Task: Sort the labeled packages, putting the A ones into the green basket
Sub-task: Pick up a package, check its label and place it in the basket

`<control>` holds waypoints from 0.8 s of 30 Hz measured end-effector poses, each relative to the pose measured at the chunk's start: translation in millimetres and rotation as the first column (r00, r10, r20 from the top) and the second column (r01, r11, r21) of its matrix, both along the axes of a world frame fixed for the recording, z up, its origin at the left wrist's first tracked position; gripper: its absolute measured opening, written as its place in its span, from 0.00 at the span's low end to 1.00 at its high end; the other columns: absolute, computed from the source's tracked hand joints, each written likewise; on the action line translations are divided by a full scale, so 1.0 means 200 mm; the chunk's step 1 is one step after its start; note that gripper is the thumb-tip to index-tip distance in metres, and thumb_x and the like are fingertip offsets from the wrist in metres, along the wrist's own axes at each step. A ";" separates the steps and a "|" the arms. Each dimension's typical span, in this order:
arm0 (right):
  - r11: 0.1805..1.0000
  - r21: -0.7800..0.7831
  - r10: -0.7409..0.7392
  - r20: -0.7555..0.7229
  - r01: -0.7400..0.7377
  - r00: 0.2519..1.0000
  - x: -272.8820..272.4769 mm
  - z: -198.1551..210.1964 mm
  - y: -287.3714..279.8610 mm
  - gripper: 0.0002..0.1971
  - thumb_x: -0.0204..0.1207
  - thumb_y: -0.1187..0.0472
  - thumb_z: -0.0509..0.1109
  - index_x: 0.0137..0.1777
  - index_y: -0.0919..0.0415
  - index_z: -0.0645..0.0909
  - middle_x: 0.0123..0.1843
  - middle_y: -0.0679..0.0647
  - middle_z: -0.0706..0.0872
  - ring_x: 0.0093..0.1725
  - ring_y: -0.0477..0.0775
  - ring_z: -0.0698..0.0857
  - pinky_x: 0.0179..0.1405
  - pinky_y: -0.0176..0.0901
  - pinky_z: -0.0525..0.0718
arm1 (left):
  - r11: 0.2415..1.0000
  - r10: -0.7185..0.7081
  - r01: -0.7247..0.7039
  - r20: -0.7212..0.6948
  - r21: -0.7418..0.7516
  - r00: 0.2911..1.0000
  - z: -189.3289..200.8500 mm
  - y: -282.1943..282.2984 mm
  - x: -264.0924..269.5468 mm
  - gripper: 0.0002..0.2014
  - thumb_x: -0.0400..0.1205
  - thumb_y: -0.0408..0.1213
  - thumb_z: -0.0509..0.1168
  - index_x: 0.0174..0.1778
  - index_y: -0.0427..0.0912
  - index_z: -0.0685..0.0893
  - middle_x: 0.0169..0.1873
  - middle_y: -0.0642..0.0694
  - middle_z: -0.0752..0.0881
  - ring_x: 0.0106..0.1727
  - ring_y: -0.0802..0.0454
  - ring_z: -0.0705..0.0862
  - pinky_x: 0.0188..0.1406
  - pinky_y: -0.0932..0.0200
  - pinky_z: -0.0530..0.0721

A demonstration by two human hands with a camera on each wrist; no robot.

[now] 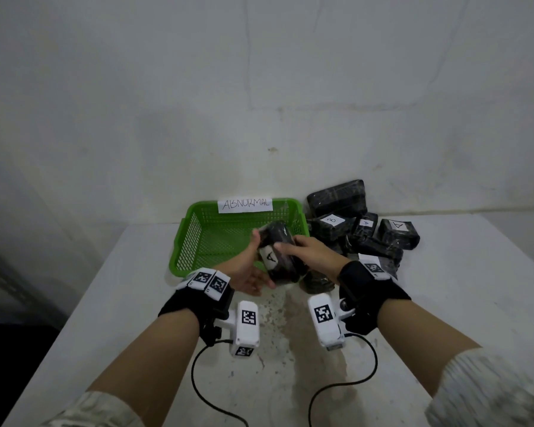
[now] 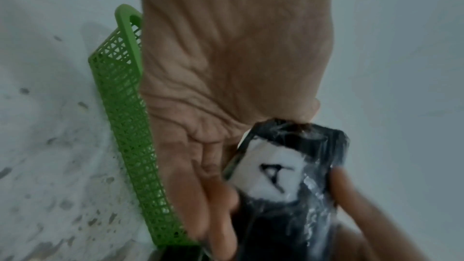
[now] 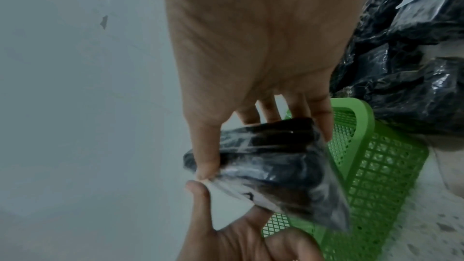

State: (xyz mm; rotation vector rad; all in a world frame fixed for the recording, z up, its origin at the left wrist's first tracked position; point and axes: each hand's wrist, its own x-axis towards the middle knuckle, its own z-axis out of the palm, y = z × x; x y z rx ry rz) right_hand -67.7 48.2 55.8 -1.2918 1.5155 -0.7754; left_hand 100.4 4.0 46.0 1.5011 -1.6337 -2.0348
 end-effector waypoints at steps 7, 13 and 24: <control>0.952 0.034 -0.302 0.279 0.305 0.912 -0.01 -0.03 -0.02 0.21 0.84 0.49 0.60 0.74 0.52 0.62 0.69 0.60 0.76 0.58 0.59 0.82 0.47 0.52 0.86 | 0.979 0.171 -0.193 -0.239 -0.068 0.956 -0.02 0.02 -0.04 0.21 0.82 0.51 0.58 0.69 0.49 0.62 0.65 0.32 0.77 0.54 0.35 0.83 0.52 0.40 0.84; 0.948 0.291 -0.258 0.472 0.127 0.843 -0.03 0.01 0.00 0.23 0.82 0.37 0.54 0.57 0.54 0.79 0.49 0.56 0.88 0.42 0.53 0.88 0.40 0.44 0.81 | 0.992 0.107 -0.125 -0.374 -0.024 0.921 -0.01 0.02 -0.03 0.31 0.77 0.34 0.67 0.75 0.52 0.65 0.66 0.37 0.76 0.67 0.33 0.78 0.60 0.43 0.82; 0.973 0.034 -0.229 0.293 0.229 0.928 0.00 0.00 -0.01 0.15 0.83 0.49 0.60 0.52 0.59 0.83 0.40 0.60 0.90 0.31 0.55 0.86 0.26 0.38 0.73 | 0.978 0.102 -0.142 -0.243 -0.151 0.965 0.01 0.02 -0.05 0.24 0.84 0.55 0.51 0.75 0.49 0.65 0.64 0.39 0.75 0.61 0.44 0.74 0.40 0.59 0.82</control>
